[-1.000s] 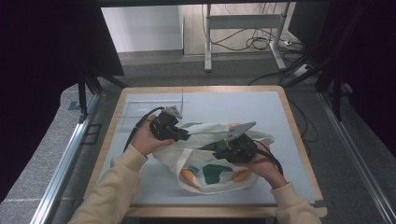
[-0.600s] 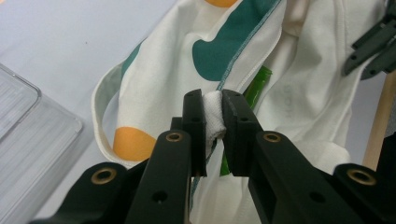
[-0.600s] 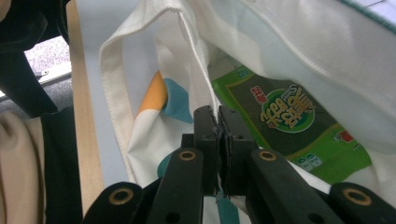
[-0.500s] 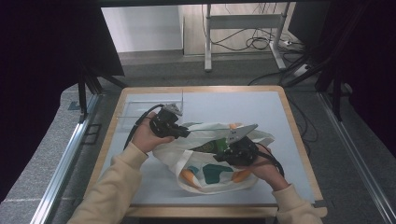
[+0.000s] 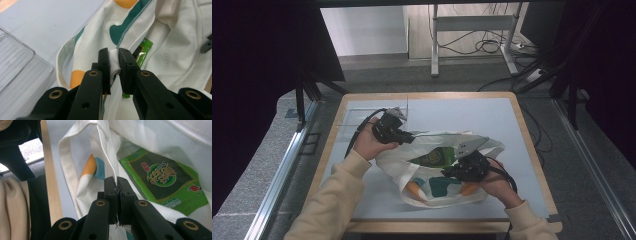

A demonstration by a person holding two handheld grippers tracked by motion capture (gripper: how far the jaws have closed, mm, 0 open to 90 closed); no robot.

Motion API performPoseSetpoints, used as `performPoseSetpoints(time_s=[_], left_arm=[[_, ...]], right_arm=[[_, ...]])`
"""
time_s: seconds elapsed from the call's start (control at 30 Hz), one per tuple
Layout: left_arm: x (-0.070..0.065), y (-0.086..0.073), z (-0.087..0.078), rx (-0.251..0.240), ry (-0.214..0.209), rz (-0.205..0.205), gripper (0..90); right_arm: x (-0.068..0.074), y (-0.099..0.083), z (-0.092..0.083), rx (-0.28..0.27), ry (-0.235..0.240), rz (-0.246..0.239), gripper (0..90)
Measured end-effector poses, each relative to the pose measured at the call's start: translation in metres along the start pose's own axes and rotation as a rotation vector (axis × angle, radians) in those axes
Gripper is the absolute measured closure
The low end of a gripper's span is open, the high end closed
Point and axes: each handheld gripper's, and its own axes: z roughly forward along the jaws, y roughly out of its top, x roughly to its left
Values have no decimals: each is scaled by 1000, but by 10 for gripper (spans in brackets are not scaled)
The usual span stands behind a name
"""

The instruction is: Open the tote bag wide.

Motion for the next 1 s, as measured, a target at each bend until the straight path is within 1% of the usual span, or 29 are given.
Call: performPoseSetpoints(time_s=[0.03,0.07,0.1,0.13,0.17,0.2,0.37,0.6,0.63,0.77,0.87,0.9,1.0], left_arm=[[0,0,1,-9,0,-12,807],[0,0,1,-11,1,-16,807],[1,0,1,-10,1,-16,808],[2,0,0,0,3,-4,807],[3,0,0,-3,4,-7,808],[3,0,0,3,6,0,808],[5,0,0,-5,11,-9,808],[6,4,-2,-5,22,-7,808],[5,4,-1,-16,22,-21,808],[7,6,-1,-17,29,-22,808],[8,6,0,-24,33,-35,808],[9,6,-1,-19,36,-30,809],[12,6,1,-27,41,-47,809]], right_arm=[[0,-1,0,0,2,-1,864],[1,-1,0,1,2,-1,864],[1,-1,0,1,3,1,864],[2,-2,0,1,4,1,864],[2,-2,0,1,4,-1,864],[3,-2,0,2,5,-1,864],[5,-5,0,3,7,0,865],[8,-7,0,2,11,3,864],[9,-8,-1,1,11,3,864],[10,-8,-2,-2,15,2,865],[12,-9,-2,-1,19,2,865],[12,-10,-2,0,20,0,865],[13,-10,-1,3,25,2,865]])
